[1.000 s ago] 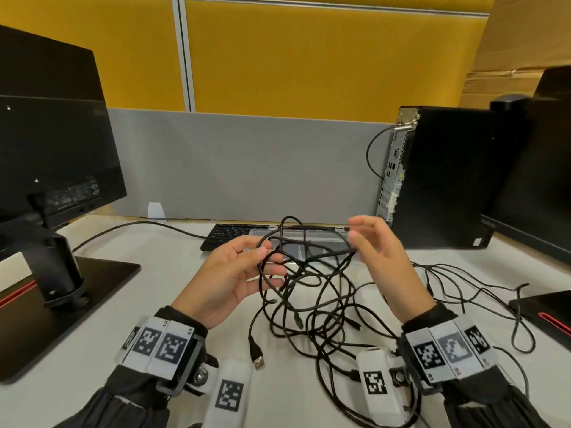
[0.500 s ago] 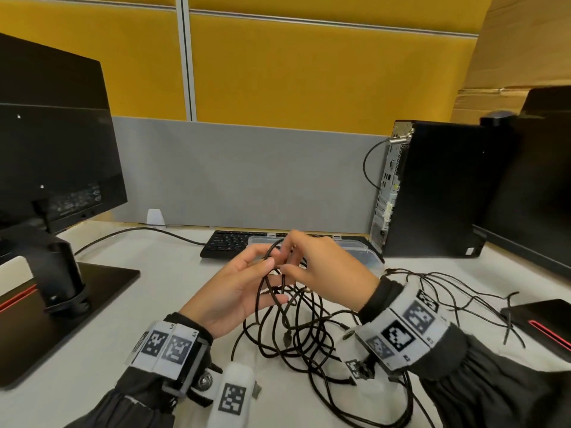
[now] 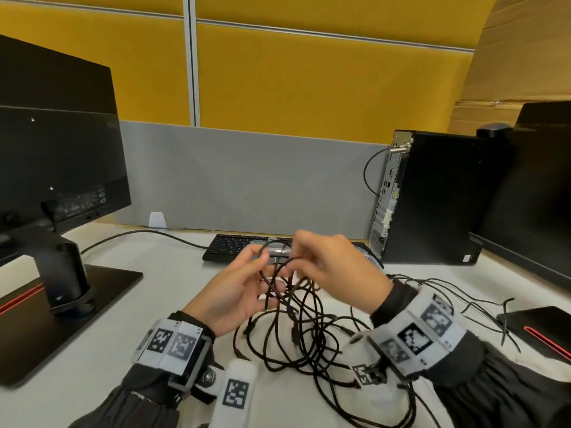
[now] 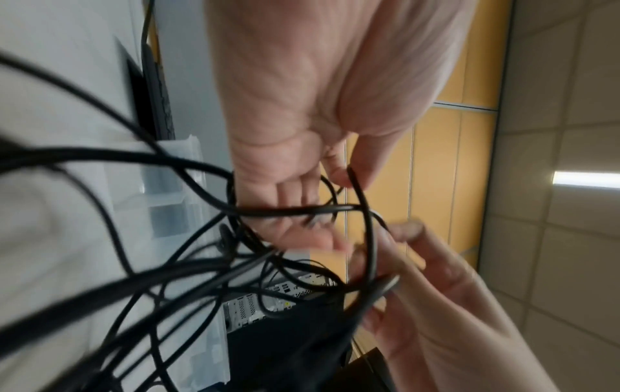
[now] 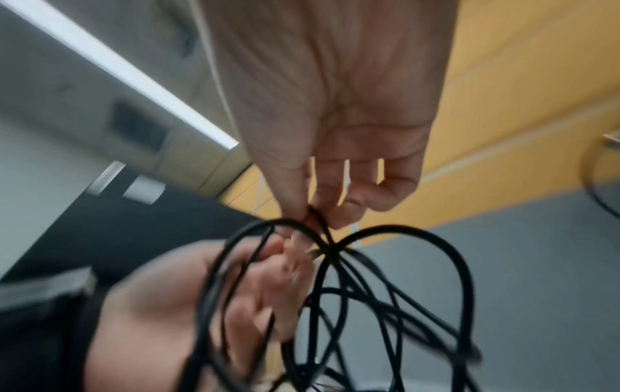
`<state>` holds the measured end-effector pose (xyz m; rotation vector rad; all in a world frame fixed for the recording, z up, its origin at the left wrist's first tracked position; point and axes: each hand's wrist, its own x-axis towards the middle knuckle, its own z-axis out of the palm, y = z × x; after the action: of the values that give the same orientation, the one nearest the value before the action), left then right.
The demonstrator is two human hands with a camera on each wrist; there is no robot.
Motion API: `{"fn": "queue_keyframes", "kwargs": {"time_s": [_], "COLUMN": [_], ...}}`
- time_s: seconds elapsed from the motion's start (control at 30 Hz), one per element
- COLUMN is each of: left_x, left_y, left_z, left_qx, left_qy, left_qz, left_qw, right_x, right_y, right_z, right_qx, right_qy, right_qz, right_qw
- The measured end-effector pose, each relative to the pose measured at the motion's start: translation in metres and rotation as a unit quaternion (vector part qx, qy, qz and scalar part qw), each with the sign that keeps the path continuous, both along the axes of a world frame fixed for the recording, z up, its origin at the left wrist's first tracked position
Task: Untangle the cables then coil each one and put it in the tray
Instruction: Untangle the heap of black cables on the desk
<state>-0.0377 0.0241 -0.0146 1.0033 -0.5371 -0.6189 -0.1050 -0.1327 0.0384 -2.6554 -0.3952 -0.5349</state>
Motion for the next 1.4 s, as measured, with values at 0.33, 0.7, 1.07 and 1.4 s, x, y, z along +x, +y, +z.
{"fn": "queue_keyframes", "kwargs": {"time_s": [0.33, 0.7, 1.07, 1.4], "left_x": [0.006, -0.005, -0.005, 0.011], "left_y": [0.000, 0.001, 0.001, 0.007], "left_z": [-0.001, -0.007, -0.004, -0.002], "left_qx": [0.071, 0.148, 0.107, 0.151], "left_qy": [-0.020, -0.107, -0.044, -0.007], "left_qz": [0.098, -0.005, -0.023, 0.104], "left_qw": [0.992, 0.983, 0.993, 0.983], "right_x": [-0.020, -0.011, -0.007, -0.041], "right_y": [-0.053, -0.022, -0.050, -0.101], "right_z": [0.006, 0.020, 0.014, 0.028], "right_qx": [0.577, 0.409, 0.651, 0.625], "right_qy": [0.034, 0.131, -0.082, 0.023], "right_qz": [0.059, 0.059, 0.014, 0.070], "right_qw": [0.814, 0.901, 0.754, 0.777]}}
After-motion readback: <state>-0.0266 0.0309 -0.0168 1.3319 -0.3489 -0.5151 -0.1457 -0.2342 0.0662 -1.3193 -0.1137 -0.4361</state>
